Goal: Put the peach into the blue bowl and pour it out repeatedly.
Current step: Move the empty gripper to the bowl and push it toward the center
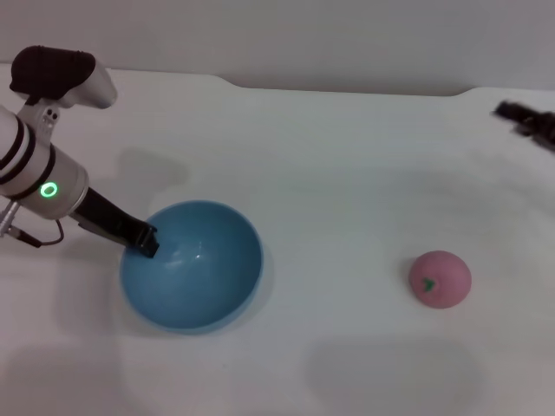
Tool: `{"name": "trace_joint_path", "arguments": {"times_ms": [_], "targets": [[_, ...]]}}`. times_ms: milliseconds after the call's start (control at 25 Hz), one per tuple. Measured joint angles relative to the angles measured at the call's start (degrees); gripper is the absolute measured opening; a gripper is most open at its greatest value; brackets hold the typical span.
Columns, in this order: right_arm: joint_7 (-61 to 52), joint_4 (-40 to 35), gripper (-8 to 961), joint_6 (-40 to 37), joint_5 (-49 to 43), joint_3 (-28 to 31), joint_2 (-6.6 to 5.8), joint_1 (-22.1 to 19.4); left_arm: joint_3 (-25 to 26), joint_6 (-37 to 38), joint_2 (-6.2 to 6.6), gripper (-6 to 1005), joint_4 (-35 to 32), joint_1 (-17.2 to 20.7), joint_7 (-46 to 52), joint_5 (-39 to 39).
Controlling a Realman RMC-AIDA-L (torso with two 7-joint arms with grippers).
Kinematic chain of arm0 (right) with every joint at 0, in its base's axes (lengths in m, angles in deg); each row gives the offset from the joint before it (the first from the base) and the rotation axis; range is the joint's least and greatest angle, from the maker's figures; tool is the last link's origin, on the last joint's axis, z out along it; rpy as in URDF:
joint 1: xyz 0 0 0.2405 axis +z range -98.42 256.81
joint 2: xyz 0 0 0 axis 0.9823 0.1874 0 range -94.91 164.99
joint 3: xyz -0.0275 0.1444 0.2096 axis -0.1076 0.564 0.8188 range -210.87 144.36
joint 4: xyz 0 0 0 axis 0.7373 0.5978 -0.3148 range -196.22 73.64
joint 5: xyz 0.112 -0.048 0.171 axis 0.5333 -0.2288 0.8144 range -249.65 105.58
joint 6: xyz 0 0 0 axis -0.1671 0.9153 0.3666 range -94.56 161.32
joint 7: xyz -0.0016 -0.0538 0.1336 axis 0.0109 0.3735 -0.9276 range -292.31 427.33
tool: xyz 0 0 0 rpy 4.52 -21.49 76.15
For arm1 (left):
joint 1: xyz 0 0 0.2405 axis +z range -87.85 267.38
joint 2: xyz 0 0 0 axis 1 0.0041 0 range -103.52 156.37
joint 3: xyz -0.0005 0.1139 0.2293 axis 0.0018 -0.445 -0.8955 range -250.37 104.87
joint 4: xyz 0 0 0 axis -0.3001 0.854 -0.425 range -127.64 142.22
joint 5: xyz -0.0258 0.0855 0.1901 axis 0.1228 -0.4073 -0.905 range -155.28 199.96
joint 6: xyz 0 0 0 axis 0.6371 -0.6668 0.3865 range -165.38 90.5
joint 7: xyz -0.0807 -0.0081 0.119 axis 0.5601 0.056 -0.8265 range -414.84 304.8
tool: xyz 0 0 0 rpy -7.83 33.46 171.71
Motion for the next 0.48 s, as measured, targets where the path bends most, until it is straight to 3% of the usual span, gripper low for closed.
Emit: {"name": "trace_joint_path", "arguments": {"times_ms": [200,320,480], "targets": [[-13.4,-6.8,603,-10.83,-22.16,-1.19,-0.9,4.96,0.02,-0.78,0.0,-2,0.1,-0.6,0.01,0.35],[-15.16,-8.63,603,-15.35,-29.24,-2.23,-0.52,7.87,0.02,-1.16,0.0,-2,0.12,-0.69,-0.01,1.13],[-19.41,-10.09,603,-16.23,-35.4,-8.47,0.47,9.58,0.02,-1.26,0.0,-2,0.12,-0.75,-0.09,1.47]]}}
